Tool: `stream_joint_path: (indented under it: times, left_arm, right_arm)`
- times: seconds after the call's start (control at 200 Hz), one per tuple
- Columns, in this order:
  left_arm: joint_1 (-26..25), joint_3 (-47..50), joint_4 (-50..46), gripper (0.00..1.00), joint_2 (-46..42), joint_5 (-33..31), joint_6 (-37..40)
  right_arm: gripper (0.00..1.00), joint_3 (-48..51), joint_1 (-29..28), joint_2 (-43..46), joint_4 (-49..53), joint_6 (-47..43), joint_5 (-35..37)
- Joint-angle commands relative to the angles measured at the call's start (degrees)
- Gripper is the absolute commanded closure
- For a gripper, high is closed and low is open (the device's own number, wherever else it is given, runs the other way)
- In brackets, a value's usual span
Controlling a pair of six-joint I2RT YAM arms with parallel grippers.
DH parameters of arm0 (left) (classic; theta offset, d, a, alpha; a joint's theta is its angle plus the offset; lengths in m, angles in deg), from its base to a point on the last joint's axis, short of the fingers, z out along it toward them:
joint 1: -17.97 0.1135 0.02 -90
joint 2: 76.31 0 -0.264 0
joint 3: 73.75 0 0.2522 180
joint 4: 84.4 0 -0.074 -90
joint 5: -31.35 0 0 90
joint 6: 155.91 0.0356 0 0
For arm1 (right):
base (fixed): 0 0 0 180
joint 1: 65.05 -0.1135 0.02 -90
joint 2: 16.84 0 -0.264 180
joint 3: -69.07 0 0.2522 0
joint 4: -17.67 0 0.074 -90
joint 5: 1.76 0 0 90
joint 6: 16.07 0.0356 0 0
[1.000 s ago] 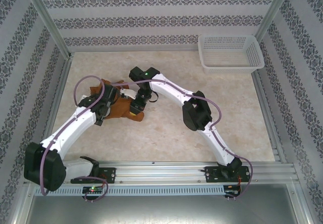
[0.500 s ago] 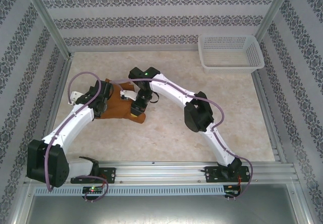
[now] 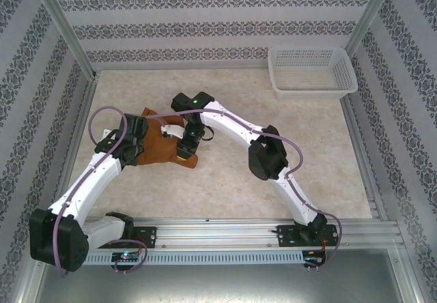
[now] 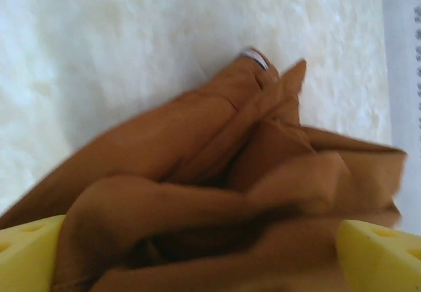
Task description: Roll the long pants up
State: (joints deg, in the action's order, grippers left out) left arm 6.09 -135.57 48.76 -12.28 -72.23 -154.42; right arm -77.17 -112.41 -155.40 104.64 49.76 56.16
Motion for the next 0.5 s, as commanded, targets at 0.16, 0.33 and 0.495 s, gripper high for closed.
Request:
stream_joint_path:
  times: [0.16,0.33,0.495]
  left_arm:
    - [-1.1,-2.2,-3.0,0.0,-3.0,15.5,-3.2]
    - [-1.1,-2.0,-3.3,0.0,-3.7,14.7,-2.6]
    - [-1.1,-1.2,2.3,0.0,3.8,11.3,0.6]
  right_arm:
    - [1.0,-2.1,0.9,-1.6,-0.6,-1.6,-2.7]
    - [1.0,-2.0,1.1,-1.8,-0.9,-1.6,-3.3]
    - [1.0,-2.1,0.8,-1.2,-1.0,-1.2,-4.2]
